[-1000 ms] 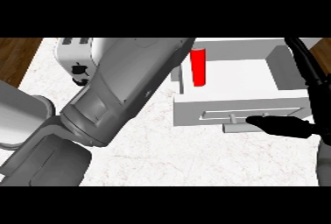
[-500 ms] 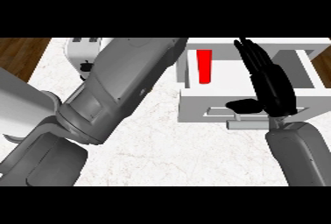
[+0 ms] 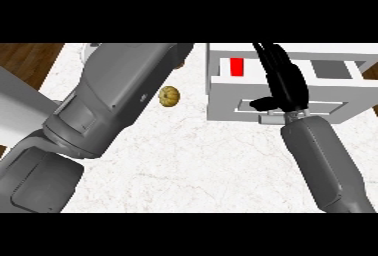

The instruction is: Pick up the can, place it into the drawer and close the drawer

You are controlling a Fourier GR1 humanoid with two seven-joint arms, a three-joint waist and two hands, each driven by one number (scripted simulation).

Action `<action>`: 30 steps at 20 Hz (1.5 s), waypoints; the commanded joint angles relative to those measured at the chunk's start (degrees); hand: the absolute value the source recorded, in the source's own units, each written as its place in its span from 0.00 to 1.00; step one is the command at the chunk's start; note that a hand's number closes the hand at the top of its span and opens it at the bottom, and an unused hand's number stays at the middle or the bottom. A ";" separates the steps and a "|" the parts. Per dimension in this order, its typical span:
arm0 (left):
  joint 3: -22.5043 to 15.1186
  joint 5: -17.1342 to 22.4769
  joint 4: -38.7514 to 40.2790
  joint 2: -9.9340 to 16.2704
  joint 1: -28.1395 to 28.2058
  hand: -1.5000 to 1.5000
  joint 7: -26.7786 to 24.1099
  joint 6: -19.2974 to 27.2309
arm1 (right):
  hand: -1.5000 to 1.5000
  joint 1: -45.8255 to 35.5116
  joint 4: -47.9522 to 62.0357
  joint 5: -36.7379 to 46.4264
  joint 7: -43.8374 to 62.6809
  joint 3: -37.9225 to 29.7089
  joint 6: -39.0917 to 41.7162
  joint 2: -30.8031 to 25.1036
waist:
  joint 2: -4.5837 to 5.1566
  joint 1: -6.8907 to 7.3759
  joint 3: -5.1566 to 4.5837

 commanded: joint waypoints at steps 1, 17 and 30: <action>-0.32 -0.89 -2.74 1.69 2.16 0.00 0.43 -0.98 | 0.00 -8.30 10.71 1.96 0.14 -3.36 -5.58 0.79 | -0.05 1.15 -0.01; -1.81 -2.76 -14.45 7.55 9.83 0.00 7.30 -2.10 | 0.00 -26.84 37.00 7.16 0.39 -8.46 -20.90 2.10 | 0.48 4.00 0.00; -2.31 -2.42 -26.07 12.77 18.34 0.00 10.88 -4.23 | 0.00 -32.92 38.30 -1.46 -8.73 -15.95 -19.30 2.80 | 0.33 5.05 0.10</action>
